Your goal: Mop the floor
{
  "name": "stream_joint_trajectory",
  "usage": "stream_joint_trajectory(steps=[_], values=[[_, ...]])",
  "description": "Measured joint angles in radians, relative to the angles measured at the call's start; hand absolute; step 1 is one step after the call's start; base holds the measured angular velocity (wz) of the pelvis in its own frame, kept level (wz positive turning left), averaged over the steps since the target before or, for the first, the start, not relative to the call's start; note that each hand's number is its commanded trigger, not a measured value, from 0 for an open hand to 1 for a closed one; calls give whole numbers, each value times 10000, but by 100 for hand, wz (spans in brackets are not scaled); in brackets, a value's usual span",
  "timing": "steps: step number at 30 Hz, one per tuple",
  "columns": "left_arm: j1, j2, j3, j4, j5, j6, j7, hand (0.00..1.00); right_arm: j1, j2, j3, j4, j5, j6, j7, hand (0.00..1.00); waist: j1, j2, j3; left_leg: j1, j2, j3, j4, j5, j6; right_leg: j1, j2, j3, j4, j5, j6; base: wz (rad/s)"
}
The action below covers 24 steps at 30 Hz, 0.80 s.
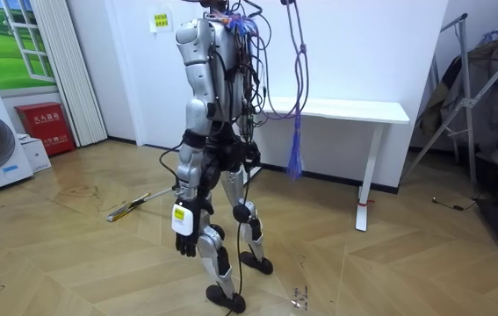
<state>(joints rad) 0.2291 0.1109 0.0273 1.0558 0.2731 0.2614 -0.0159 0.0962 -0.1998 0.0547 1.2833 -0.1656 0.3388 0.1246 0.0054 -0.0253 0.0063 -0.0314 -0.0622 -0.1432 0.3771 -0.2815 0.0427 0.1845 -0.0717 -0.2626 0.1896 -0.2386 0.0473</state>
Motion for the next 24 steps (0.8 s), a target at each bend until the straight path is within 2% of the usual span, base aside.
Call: stream_joint_trajectory(steps=[8, 11, 15, 18, 20, 21, 22, 23, 24], values=[[-911, 91, -157, 287, -4, -55, -131, 0, -369, -9, 12, 63, 239, -116, -71, 100, -15, 53, -29, -1027, 10, -152, 190, 146, -94, -1008, 40, -150, 253, -4, -7, 5], [-1111, 163, -422, 429, -187, -74, -77, 0, -412, -8, 21, 109, 450, -124, -292, 100, -19, 105, -35, -1541, -12, -294, 392, 146, -96, -1434, 64, -201, 381, -5, -11, 15], [-1282, 136, -322, 612, -469, -139, 86, 0, -641, -18, 0, 319, 670, -154, -414, 100, -5, 193, -16, -2253, -11, -364, 682, 142, -95, -2120, 52, -328, 696, -40, -69, 7], [-1551, 136, -277, 773, -520, -221, 182, 0, -662, -30, -24, 379, 1040, -184, -576, 100, -2, 275, 7, -2955, -21, -364, 1173, 113, -61, -2998, -53, -414, 1665, -261, -124, 22], [-1773, 117, -272, 816, -545, -240, 393, 0, -662, -27, 5, 563, 1652, -205, -742, 100, 58, 388, 80, -3543, -104, -369, 1685, 58, -30, -3961, -245, -274, 2822, -592, -235, 15], [-1821, 110, -269, 850, -569, -253, 459, 0, -662, -30, 40, 590, 1789, -215, -798, 100, 109, 399, 87, -3705, -169, -452, 1861, 29, -46, -4216, -292, -161, 3173, -719, -288, 8], [-1904, 105, -283, 923, -805, -277, 598, 0, -664, -41, 123, 703, 2155, -326, -908, 100, 233, 472, 106, -4098, -229, -585, 2356, -126, -78, -4747, -306, 192, 3833, -1045, -457, 8], [-1942, 112, -283, 960, -888, -281, 664, 0, -662, -29, 127, 807, 2306, -432, -966, 100, 279, 503, 98, -4332, -276, -645, 2656, -223, -109, -5030, -254, 346, 4118, -1229, -548, 10], [-1979, 146, -278, 965, -1110, -300, 831, 0, -665, -2, 147, 896, 2628, -626, -1065, 100, 387, 481, 81, -4875, -473, -874, 3211, -333, -218, -5728, -110, 688, 4620, -1599, -692, 11]])
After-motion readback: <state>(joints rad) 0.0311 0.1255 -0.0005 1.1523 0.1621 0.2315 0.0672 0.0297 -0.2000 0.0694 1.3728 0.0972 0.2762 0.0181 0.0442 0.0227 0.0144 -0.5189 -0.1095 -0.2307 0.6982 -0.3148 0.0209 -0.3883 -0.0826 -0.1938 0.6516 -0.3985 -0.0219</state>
